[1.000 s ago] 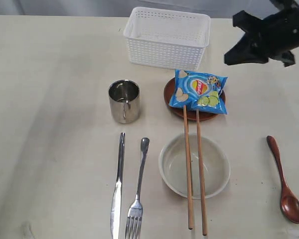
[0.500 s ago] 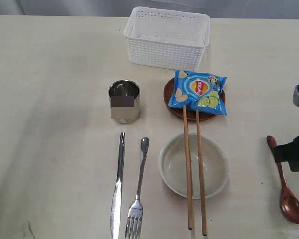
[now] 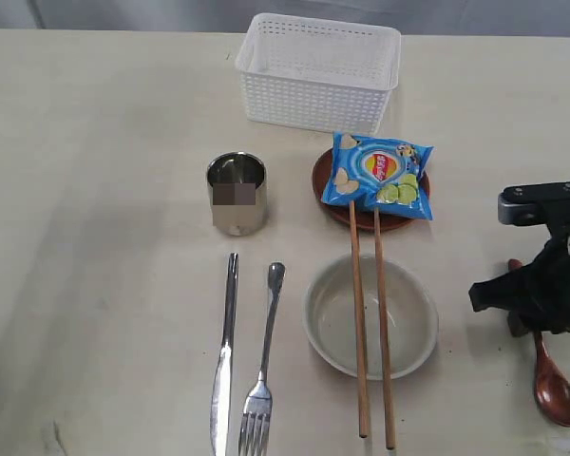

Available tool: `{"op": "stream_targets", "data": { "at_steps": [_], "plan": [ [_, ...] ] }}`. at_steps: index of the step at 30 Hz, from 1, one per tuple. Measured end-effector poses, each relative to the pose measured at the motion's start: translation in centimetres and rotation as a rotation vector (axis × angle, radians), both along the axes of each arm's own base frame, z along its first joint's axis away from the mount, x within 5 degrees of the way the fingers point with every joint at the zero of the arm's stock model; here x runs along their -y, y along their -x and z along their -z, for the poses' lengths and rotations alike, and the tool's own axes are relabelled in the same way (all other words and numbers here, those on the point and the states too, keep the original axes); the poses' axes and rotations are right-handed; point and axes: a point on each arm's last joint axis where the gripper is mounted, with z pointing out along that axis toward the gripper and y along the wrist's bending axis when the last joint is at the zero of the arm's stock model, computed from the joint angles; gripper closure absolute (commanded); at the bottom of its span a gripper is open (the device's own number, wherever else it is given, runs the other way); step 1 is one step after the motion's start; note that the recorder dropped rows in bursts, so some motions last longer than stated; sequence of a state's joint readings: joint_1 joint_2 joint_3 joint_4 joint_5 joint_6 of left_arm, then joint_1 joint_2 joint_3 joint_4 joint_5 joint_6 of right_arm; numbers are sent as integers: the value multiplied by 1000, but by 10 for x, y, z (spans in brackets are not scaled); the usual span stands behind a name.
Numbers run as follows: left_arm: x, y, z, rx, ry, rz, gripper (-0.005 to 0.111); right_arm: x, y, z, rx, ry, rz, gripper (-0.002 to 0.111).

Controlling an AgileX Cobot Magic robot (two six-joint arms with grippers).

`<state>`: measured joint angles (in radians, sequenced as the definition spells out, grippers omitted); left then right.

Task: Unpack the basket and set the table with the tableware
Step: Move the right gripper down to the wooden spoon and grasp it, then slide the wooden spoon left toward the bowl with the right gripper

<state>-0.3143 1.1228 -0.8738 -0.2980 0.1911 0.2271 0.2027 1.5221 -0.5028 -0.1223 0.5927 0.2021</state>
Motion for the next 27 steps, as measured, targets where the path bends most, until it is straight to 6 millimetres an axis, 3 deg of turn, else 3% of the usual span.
{"op": "stream_targets", "data": {
  "at_steps": [3, 9, 16, 27],
  "plan": [
    [0, 0, 0, 0, 0, 0, 107, -1, -2, 4, 0, -3, 8, 70],
    [0, 0, 0, 2, 1, -1, 107, -1, -5, 9, -2, -5, 13, 109],
    [0, 0, 0, 4, 1, -1, 107, -2, -7, 9, 2, -13, 28, 109],
    [0, 0, -1, 9, 3, -3, 107, -16, -6, 8, -23, -166, 113, 109]
  ]
}}
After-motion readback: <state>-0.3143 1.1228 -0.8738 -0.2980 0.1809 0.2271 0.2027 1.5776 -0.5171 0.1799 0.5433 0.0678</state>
